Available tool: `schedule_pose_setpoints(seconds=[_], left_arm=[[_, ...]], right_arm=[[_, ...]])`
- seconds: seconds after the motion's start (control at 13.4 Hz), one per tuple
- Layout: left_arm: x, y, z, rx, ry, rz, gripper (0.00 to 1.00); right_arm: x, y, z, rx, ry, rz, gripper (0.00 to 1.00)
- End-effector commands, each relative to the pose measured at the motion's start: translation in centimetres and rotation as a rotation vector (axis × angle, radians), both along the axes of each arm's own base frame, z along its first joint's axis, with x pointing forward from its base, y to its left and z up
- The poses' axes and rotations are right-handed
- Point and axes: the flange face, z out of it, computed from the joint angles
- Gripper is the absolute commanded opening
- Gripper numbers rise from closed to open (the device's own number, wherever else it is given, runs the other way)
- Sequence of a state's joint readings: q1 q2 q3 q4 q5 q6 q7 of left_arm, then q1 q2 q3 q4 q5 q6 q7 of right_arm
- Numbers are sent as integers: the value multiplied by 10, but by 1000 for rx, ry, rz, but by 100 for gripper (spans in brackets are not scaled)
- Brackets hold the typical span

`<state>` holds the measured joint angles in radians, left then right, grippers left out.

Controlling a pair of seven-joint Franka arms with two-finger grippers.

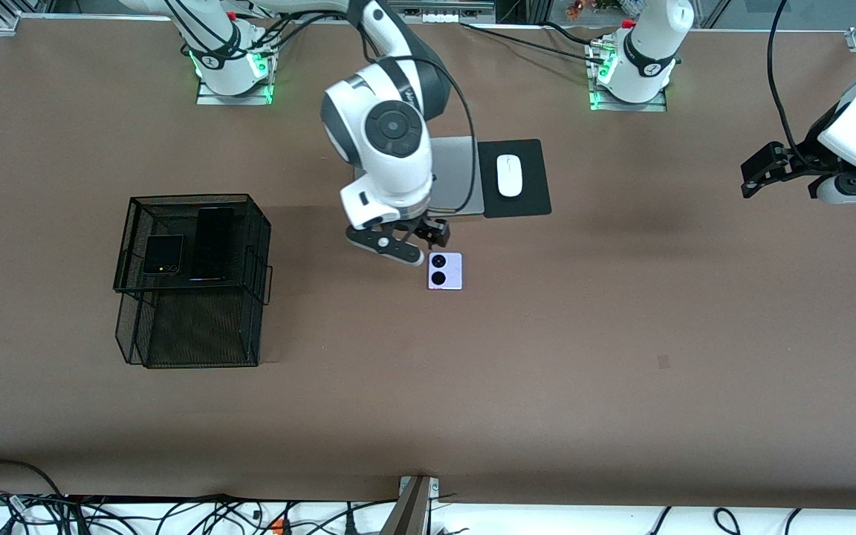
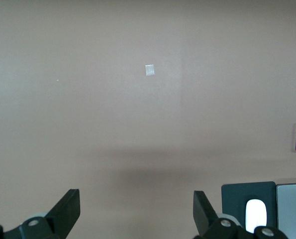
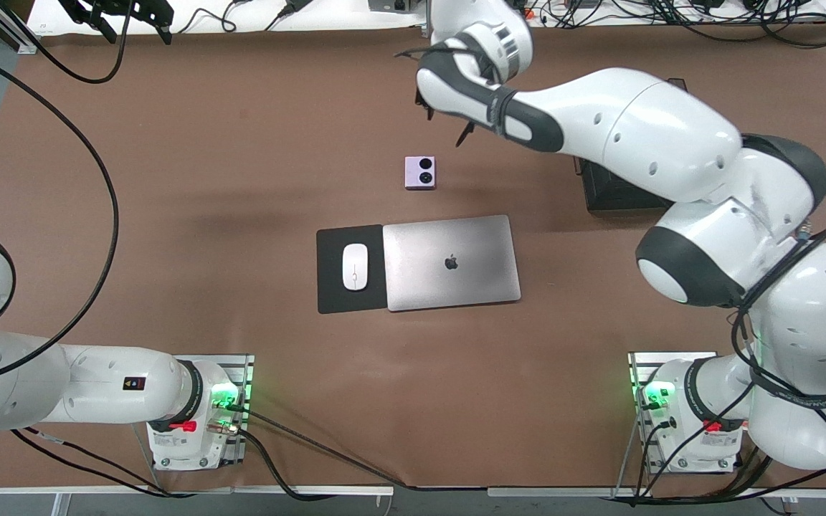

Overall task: Place phones with both arms
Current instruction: 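Grasp the white phone with the right gripper while the left gripper withdraws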

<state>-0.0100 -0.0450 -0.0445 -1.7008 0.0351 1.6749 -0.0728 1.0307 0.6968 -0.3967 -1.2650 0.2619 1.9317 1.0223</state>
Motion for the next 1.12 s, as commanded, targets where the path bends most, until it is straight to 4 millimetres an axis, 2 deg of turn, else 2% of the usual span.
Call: schedule_pose_setpoints(seconds=[0.0,0.45,0.6,0.75,1.04], left_arm=[[-5,-8,1,-15,-15,-19,100],[-8,-10,1,-8,20,-15,100],[-7,-9,13,-13,6,-11,100],[-2,-5,10,-16,16,-7,100],[-3,-10,17,-11,15,-17,100]], right_arm=[[-4,24,-20,37,-20,-56,100],[-21,52,-107,-8,-54,40,100],[-23,58,-124,-4,-75,102,100],[-22,57,-138,-6,-87,152,100],[-21,55,-159,-18,-99,228,100]])
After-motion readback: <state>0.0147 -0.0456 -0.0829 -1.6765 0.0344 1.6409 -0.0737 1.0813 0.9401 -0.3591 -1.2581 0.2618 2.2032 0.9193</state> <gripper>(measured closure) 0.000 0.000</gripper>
